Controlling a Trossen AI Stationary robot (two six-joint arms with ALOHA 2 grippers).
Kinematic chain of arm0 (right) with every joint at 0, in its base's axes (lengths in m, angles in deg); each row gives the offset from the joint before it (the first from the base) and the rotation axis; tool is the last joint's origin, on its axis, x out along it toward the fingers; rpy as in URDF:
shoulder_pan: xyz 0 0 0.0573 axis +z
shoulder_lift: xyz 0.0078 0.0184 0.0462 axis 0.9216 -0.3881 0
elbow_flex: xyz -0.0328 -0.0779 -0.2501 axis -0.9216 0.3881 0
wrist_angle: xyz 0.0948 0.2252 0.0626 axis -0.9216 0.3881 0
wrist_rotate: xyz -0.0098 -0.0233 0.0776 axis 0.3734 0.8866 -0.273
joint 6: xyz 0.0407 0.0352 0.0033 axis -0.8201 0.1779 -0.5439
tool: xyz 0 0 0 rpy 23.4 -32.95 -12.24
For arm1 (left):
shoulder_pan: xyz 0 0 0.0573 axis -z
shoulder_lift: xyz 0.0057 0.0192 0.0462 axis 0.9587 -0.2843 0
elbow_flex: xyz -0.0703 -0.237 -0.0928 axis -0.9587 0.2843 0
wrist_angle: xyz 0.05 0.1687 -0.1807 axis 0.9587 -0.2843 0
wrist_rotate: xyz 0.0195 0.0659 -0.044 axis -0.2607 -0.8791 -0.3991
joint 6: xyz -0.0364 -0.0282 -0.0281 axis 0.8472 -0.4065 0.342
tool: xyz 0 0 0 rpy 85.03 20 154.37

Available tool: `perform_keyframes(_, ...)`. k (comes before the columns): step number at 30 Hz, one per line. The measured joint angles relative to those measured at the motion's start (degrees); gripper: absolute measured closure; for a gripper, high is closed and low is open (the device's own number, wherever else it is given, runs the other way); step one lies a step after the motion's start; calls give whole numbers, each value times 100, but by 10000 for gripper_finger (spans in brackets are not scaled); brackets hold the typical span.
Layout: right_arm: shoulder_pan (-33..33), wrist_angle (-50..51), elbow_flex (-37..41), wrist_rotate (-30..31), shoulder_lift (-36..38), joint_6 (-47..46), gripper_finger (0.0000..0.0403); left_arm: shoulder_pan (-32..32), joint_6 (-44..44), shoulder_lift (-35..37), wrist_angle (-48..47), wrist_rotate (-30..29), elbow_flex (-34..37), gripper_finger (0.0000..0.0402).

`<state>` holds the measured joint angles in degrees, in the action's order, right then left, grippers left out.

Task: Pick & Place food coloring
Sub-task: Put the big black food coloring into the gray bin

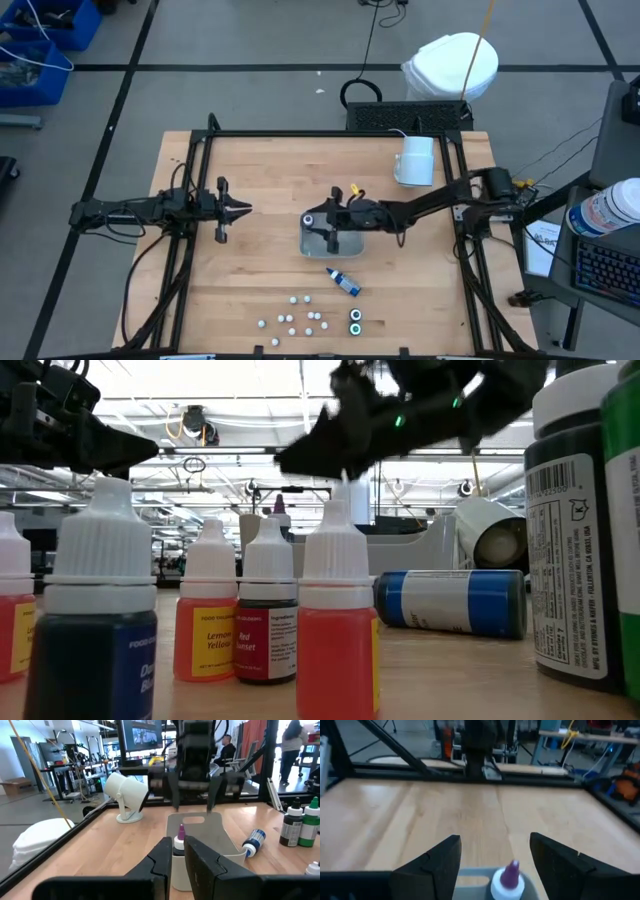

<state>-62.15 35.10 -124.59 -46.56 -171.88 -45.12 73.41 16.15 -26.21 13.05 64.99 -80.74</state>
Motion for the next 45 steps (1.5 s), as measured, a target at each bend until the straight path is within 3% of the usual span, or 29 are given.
perform_keyframes(6, 676, 1648, -185, 165, 1306, 557, 175, 0, 75, 0, 4, 4, 0, 344)
perform_keyframes(12, 2132, 3786, -1216, 2410, 1879, 745, 175, 2, 188, 1, 7, 4, 0, 344)
perform_keyframes(16, 2978, 4567, -1352, 3727, 1893, 407, 175, 0, 409, 2, 4, 11, 0, 344)
perform_keyframes(19, 3498, 5079, -1339, 4344, 1893, -214, 174, 2, 487, 2, 1, 13, 0, 344)
perform_keyframes(21, 3760, 5145, -1205, 4282, 1897, -555, 174, 2, 541, 1, 2, 17, 0, 344)
perform_keyframes(29, 4123, 3726, 102, 3891, 1889, -1100, 180, 2, 612, 0, 5, 21, 0, 344)
perform_keyframes(38, 4108, 973, 1769, 3609, 1889, -517, 181, 1, 537, 0, -1, 14, 0, 344)
perform_keyframes(41, 4099, 163, 2123, 3566, 1887, -251, 183, 2, 522, 2, 2, 4, 0, 344)
perform_keyframes(45, 3955, -74, 2184, 3196, 1881, -261, 185, 2, 525, 2, 2, 2, 0, 344)
